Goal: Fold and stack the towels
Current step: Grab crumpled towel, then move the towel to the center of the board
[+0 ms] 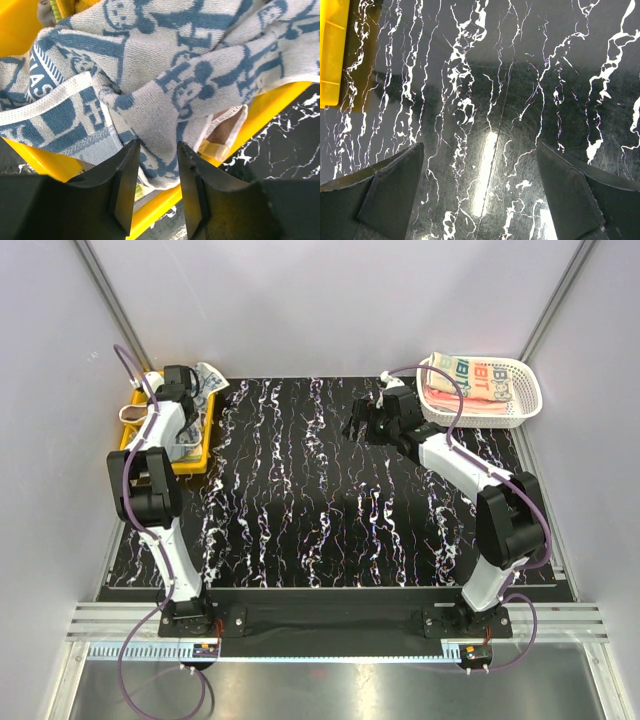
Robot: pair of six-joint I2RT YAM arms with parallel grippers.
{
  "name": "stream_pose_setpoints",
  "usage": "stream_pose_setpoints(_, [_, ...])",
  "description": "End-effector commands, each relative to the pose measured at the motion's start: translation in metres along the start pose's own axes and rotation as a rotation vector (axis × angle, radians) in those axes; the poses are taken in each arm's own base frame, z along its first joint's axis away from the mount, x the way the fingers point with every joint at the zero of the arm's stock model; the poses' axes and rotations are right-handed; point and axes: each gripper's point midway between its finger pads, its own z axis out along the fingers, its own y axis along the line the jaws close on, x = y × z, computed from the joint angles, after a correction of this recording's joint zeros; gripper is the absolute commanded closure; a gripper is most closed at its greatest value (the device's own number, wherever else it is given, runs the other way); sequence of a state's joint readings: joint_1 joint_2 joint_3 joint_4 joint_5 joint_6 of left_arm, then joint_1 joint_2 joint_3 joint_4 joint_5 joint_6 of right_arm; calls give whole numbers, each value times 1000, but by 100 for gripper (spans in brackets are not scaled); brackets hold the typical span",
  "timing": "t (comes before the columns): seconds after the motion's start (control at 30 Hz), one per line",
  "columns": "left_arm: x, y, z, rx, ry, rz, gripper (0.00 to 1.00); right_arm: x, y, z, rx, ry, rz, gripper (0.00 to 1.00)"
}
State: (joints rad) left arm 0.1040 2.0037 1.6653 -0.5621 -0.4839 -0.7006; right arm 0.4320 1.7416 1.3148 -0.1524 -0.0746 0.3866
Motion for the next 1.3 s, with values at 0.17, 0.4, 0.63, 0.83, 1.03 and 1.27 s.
stream_pose_setpoints(0.17, [-6, -6, 9, 8, -6, -17, 62, -36, 21, -24, -64, -105, -6, 0])
stream_pose_setpoints(0.4, [-24, -15, -12, 68, -35, -48, 100, -36, 22, -26, -65, -109, -10, 0])
stream_pose_setpoints(0.63, [-59, -26, -65, 176, -134, -57, 100, -37, 24, -27, -74, -113, -8, 0])
stream_pose_setpoints(0.83, [-82, -43, -106, 273, -183, -37, 100, -35, 24, -25, -77, -108, -9, 0])
stream_pose_setpoints(1.03, [-50, -64, -164, 371, -168, 14, 100, -36, 20, -22, -57, -106, -11, 0])
stream_pose_setpoints(1.27, [86, -83, -245, 559, -18, 120, 100, -36, 9, -28, 21, -88, 1, 0])
